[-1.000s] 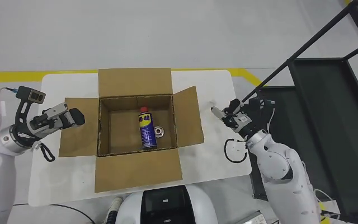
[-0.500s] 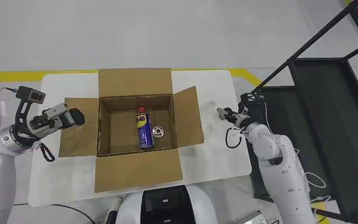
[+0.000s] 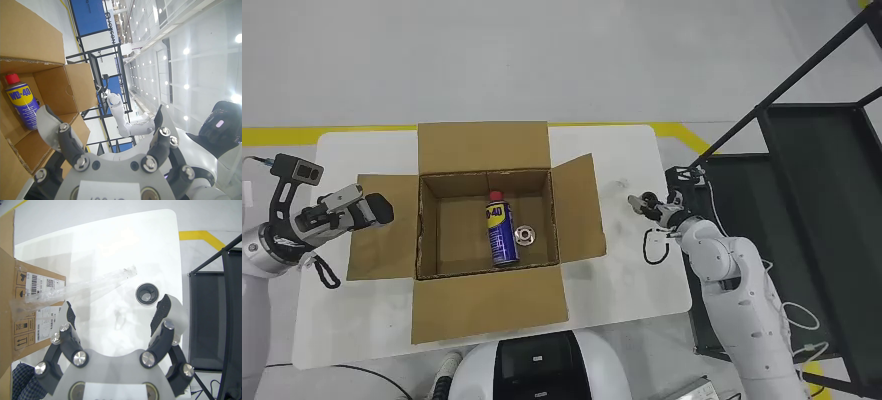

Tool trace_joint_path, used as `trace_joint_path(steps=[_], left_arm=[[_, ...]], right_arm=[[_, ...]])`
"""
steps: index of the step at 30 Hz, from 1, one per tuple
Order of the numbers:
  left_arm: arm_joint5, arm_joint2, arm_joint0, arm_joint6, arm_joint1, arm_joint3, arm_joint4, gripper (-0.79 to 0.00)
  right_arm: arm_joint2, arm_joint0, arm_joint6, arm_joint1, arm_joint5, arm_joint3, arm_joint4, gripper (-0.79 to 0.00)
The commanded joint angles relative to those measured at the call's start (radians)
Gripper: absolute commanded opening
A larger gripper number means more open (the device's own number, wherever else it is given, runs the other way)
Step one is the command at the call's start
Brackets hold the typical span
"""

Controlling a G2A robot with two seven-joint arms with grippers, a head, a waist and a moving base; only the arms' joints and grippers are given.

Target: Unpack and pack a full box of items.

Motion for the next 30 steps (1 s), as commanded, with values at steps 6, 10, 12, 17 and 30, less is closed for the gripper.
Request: trace_joint_path(steps=[6, 10, 12, 17, 30], left_arm=[[0.0, 0.0, 0.0, 0.0, 0.0, 0.0, 0.0, 0.0], [0.0, 0.0, 0.0, 0.0, 0.0, 0.0, 0.0, 0.0], [0.0, 0.0, 0.0, 0.0, 0.0, 0.0, 0.0, 0.0], [0.0, 0.0, 0.0, 0.0, 0.0, 0.0, 0.0, 0.0], [0.0, 0.0, 0.0, 0.0, 0.0, 0.0, 0.0, 0.0]], right_arm=[[-0.046, 0.091, 0.004, -0.002, 0.081, 0.137, -0.101, 0.0], [-0.088, 0.137, -0.007, -0.009, 0.131, 0.207, -0.122, 0.0], [-0.107, 0.163, -0.012, -0.012, 0.14, 0.253, -0.122, 0.0], [-0.152, 0.234, 0.01, -0.021, 0.139, 0.362, -0.111, 0.0], [-0.204, 0.319, -0.045, -0.036, 0.17, 0.51, -0.104, -0.779]])
